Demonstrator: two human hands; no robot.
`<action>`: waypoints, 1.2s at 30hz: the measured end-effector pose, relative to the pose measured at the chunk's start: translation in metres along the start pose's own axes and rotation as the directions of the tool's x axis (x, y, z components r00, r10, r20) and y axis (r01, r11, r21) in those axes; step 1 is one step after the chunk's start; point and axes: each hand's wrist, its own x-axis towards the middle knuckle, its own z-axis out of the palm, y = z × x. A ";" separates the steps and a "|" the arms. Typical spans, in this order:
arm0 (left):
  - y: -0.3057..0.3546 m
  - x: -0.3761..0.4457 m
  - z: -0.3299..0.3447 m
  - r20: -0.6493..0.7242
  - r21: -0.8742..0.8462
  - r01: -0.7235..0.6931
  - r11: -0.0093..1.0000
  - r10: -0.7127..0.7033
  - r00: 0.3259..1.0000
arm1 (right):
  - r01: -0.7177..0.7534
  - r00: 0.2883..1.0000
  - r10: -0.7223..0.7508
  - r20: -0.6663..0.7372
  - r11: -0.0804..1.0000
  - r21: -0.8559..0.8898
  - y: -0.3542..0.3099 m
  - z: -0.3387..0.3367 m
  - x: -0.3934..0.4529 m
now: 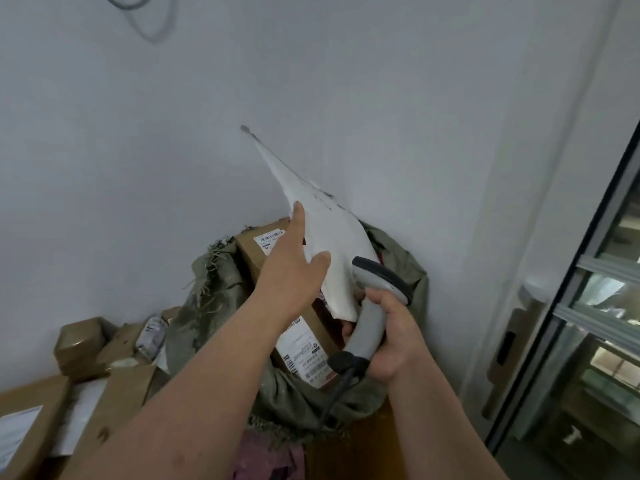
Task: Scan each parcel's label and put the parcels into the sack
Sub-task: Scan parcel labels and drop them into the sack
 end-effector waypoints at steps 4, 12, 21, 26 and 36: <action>-0.006 0.031 0.029 0.006 0.179 0.037 0.983 -0.039 0.999 | -0.055 0.998 0.055 -0.033 0.998 0.002 -0.019 -0.009 0.046; -0.033 0.094 0.077 -0.051 0.488 0.158 0.858 -0.152 0.987 | -0.123 0.992 0.119 -0.034 0.978 -0.167 -0.058 -0.026 0.111; -0.042 0.115 0.065 -0.193 0.593 0.286 0.753 -0.212 0.958 | 0.036 0.989 0.033 0.145 0.891 -0.453 -0.085 -0.038 0.119; -0.039 0.089 0.064 -0.294 0.532 0.320 0.784 -0.184 0.938 | 0.174 0.966 -0.085 0.244 0.912 -0.371 -0.082 -0.037 0.101; -0.046 0.021 0.029 -0.424 0.182 0.346 0.920 -0.244 0.872 | 0.288 0.902 -0.085 0.423 0.848 -0.444 -0.045 -0.019 0.045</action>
